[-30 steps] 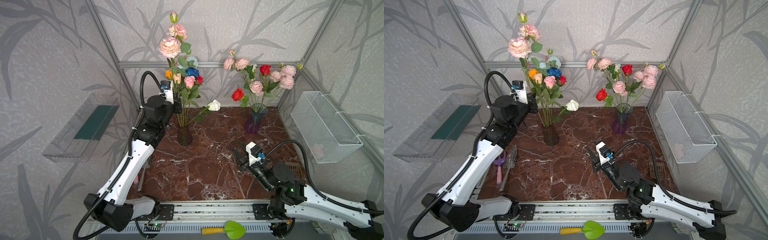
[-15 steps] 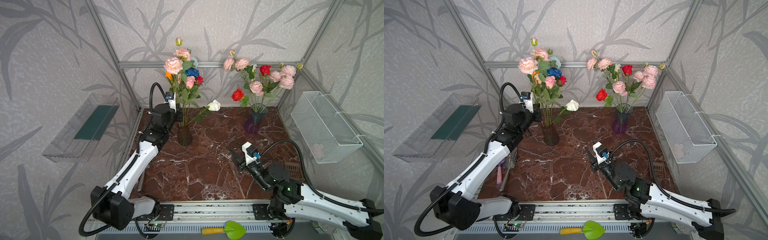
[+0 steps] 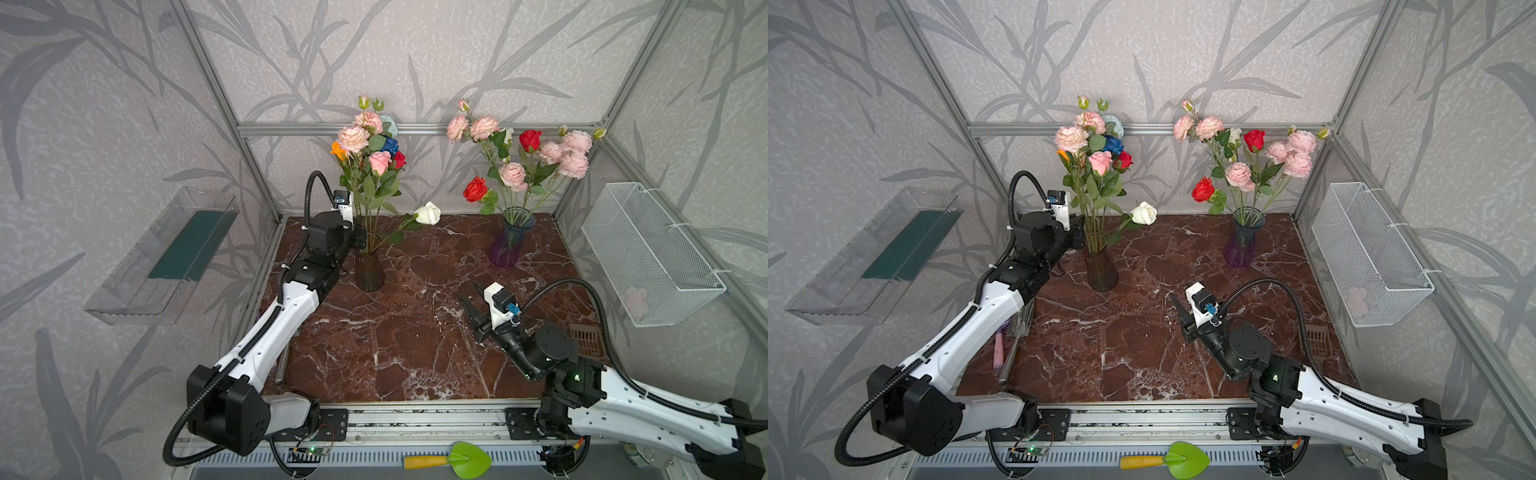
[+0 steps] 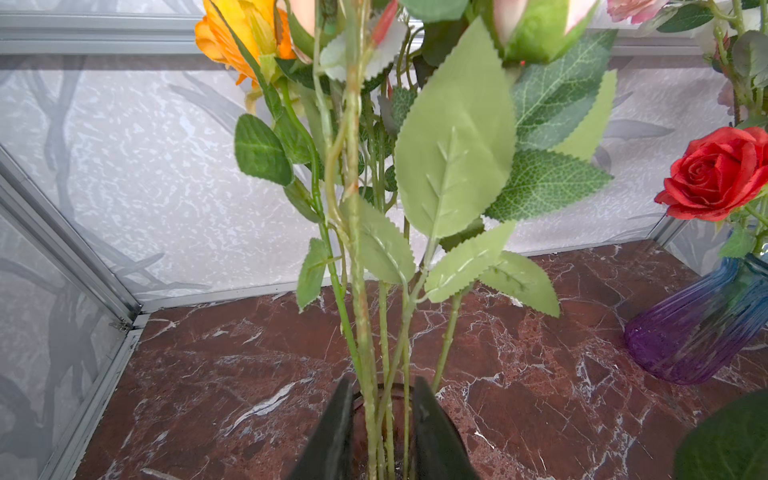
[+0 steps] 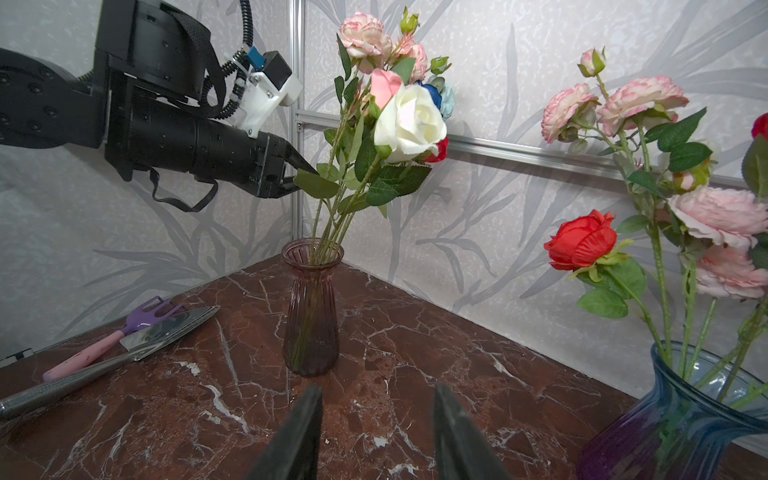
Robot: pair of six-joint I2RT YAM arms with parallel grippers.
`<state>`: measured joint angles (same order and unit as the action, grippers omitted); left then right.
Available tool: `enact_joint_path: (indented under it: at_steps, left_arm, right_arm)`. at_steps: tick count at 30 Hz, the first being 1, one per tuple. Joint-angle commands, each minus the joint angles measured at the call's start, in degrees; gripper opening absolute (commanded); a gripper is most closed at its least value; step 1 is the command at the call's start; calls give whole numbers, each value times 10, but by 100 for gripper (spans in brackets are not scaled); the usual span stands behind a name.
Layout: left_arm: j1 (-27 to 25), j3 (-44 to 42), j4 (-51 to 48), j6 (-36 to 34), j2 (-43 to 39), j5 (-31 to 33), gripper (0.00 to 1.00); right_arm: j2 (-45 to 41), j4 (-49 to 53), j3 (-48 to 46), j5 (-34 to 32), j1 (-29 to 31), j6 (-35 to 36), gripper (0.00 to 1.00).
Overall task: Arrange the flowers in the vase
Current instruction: 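Open the left gripper and withdraw it from the vase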
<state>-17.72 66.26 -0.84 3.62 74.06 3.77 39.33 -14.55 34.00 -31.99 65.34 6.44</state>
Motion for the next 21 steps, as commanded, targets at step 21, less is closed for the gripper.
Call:
enact_joint_path:
  at_steps: [21]
  left_arm:
    - [124, -184, 78, 288, -161, 110, 30]
  right_arm:
    - [2, 0, -1, 6, -12, -24, 46]
